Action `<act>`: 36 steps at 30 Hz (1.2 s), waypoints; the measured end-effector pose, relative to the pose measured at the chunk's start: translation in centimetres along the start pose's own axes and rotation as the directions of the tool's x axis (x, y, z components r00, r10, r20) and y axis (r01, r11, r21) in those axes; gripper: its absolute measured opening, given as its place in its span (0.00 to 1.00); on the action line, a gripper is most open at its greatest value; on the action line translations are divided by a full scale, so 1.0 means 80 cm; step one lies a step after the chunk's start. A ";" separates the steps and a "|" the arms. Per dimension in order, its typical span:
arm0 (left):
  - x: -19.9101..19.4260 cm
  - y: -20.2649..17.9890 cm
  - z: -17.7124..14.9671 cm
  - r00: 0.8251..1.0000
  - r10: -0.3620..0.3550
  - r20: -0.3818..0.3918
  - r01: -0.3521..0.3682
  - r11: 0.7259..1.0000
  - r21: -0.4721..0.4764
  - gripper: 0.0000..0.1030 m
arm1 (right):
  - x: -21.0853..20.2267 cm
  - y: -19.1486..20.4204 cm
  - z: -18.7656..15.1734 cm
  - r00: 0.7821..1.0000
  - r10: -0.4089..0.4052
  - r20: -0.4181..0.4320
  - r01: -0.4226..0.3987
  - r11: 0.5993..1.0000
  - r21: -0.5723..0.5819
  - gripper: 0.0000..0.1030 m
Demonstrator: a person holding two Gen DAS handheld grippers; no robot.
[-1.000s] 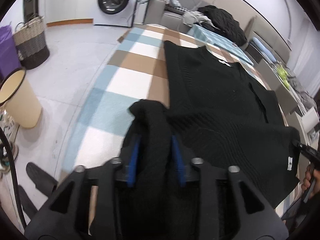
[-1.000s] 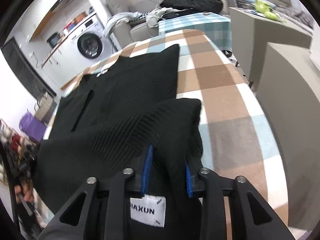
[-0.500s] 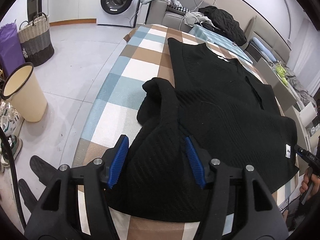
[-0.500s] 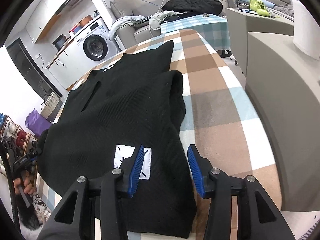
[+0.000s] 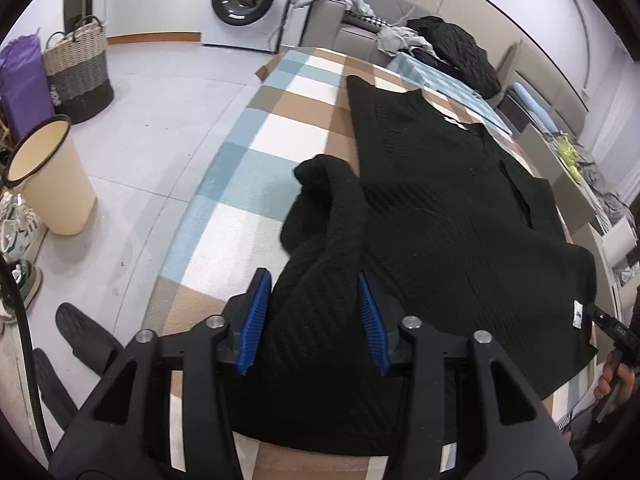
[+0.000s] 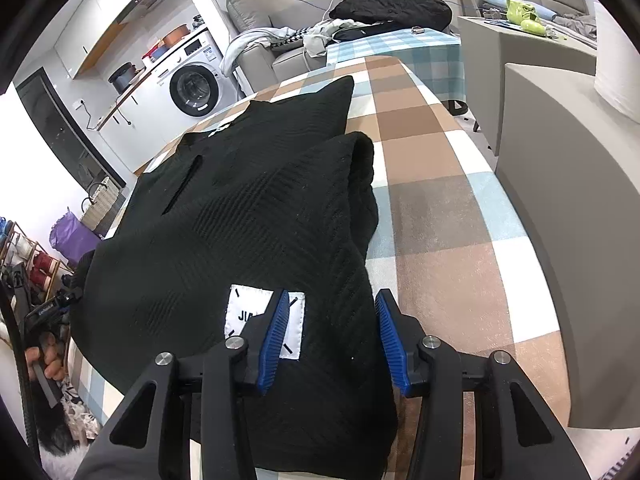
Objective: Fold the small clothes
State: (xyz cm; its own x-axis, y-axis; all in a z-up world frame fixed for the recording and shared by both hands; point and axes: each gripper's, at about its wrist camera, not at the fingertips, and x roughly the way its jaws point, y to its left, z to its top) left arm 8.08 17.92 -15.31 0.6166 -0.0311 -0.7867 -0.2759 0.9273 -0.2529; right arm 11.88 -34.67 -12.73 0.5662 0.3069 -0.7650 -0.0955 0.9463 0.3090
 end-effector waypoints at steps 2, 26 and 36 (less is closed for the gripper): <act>0.000 -0.004 0.002 1.000 -0.004 0.009 0.004 1.000 0.008 0.24 | 0.000 0.002 0.000 1.000 0.004 0.012 -0.003 1.000 -0.009 0.43; 0.044 -0.043 0.147 0.989 0.010 0.147 -0.007 1.000 -0.020 0.05 | 0.025 0.028 0.164 0.958 -0.055 0.282 0.038 0.997 0.064 0.03; 0.046 -0.004 0.112 0.995 0.059 0.084 -0.051 0.994 -0.095 0.43 | 0.039 -0.008 0.129 0.987 -0.081 0.139 0.061 0.988 0.143 0.30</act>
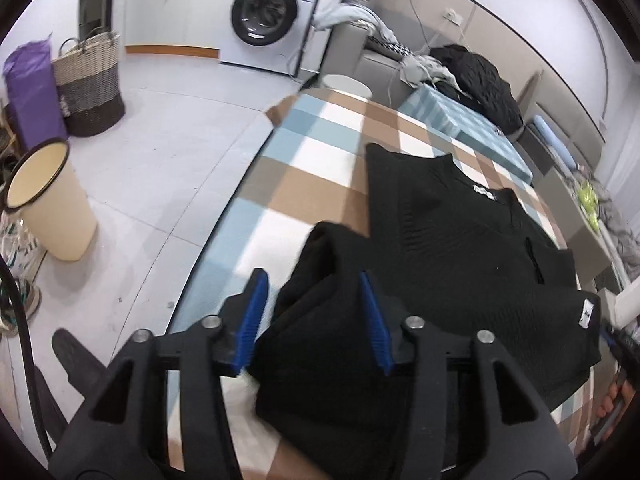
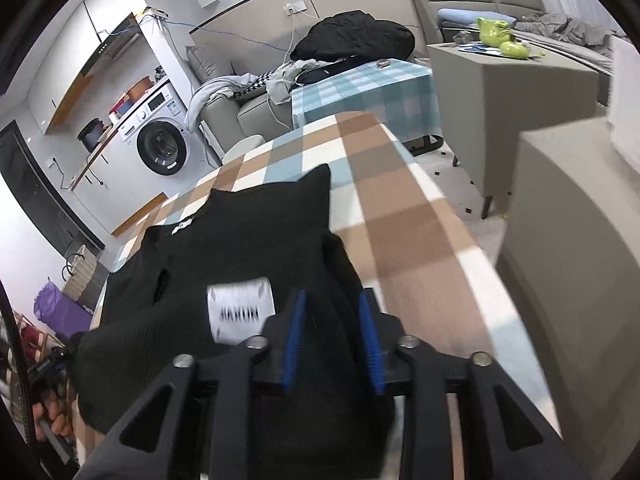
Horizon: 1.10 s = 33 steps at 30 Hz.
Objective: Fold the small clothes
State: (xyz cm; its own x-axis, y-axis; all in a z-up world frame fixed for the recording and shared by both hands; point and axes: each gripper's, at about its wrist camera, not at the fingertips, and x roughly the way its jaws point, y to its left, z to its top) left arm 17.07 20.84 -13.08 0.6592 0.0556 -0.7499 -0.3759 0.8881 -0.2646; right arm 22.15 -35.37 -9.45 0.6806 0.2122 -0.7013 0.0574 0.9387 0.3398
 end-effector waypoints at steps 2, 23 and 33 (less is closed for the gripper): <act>-0.013 0.012 -0.010 1.000 -0.022 -0.001 0.022 0.999 -0.035 0.43 | -0.021 -0.012 -0.016 0.999 0.040 -0.011 -0.039 0.998 0.044 0.34; -0.044 -0.026 -0.064 0.992 -0.080 -0.095 0.087 0.994 0.069 0.54 | -0.025 -0.008 -0.075 0.976 0.182 -0.119 -0.172 0.981 0.087 0.54; -0.051 -0.010 -0.069 0.994 -0.053 -0.092 0.058 0.997 0.051 0.54 | -0.021 -0.008 -0.047 0.978 0.191 -0.085 -0.189 0.981 0.033 0.54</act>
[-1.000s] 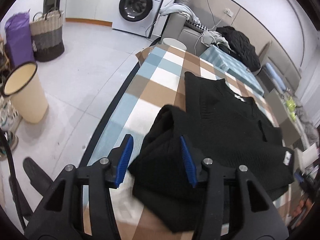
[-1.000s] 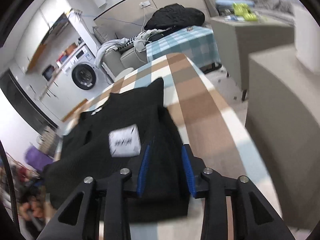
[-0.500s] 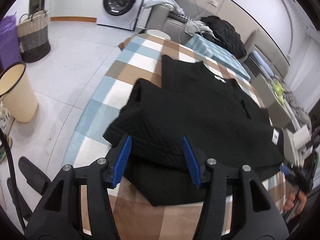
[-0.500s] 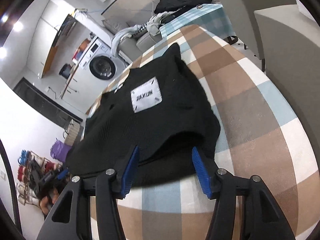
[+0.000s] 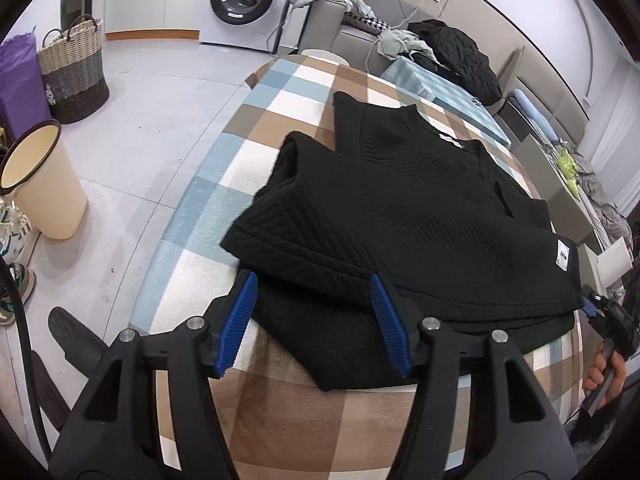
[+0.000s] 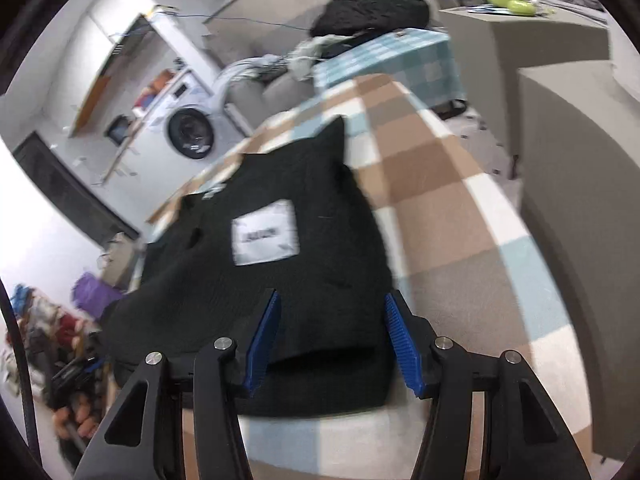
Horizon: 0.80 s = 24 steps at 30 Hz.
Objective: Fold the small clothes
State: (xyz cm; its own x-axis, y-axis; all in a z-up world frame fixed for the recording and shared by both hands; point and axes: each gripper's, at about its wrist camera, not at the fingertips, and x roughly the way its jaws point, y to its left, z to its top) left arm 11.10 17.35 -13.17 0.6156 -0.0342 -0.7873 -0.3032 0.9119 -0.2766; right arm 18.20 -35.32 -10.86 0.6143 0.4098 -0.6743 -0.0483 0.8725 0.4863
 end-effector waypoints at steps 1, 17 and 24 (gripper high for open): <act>0.000 0.003 0.000 1.000 0.003 0.001 -0.003 1.000 -0.007 0.54 | -0.004 0.005 0.000 0.999 0.044 0.008 -0.044 0.999 -0.014 0.54; 0.036 0.052 0.030 0.999 0.020 0.025 -0.017 0.993 -0.113 0.54 | 0.000 0.012 -0.013 0.990 0.138 -0.005 -0.138 0.990 0.032 0.55; 0.052 0.035 0.046 0.998 0.007 0.057 -0.002 0.996 -0.092 0.24 | 0.002 0.003 -0.012 0.994 0.113 -0.006 -0.113 0.993 0.042 0.55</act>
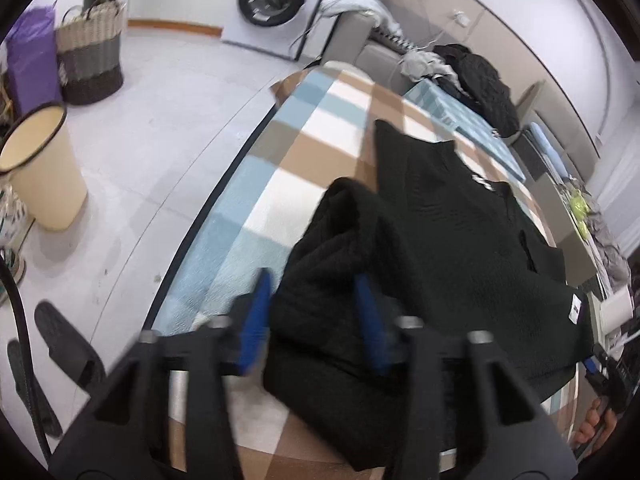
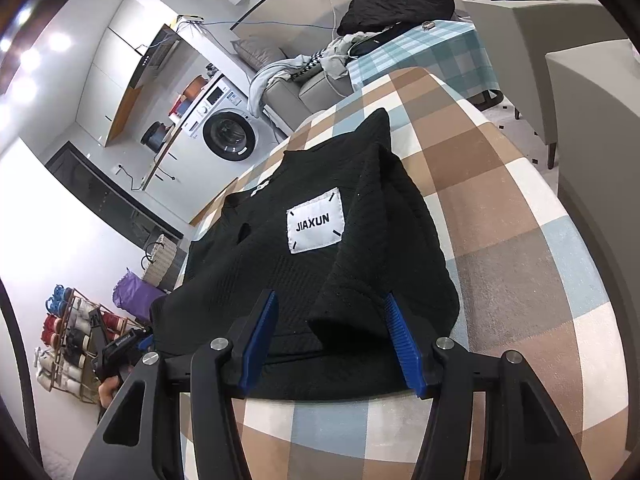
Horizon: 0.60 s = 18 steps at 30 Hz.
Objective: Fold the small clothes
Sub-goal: 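Grasp the folded sweater edge again with the left gripper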
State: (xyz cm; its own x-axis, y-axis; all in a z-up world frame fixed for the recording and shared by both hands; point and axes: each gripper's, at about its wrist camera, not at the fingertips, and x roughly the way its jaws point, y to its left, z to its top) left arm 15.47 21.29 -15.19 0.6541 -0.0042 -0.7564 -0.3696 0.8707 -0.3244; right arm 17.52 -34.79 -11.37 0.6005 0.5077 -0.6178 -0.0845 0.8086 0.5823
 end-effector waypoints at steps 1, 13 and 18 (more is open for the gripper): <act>-0.004 -0.004 0.000 1.000 0.001 0.017 -0.001 1.000 0.013 0.12 | 0.001 0.000 0.000 1.000 0.000 0.001 0.000 1.000 -0.001 0.55; -0.045 -0.014 0.002 0.993 -0.096 0.065 0.096 0.995 0.006 0.06 | 0.010 -0.020 0.004 1.000 -0.029 0.007 0.029 0.998 0.051 0.55; -0.028 -0.017 -0.003 0.996 -0.085 0.006 0.085 0.996 0.009 0.14 | 0.013 -0.024 0.003 1.000 -0.019 0.015 0.018 0.998 0.059 0.55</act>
State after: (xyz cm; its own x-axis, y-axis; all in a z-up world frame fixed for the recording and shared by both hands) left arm 14.30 20.00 -13.19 0.6871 -0.0756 -0.7227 -0.3065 0.8716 -0.3826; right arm 18.47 -35.90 -13.01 0.6138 0.4875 -0.6210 -0.0265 0.7989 0.6009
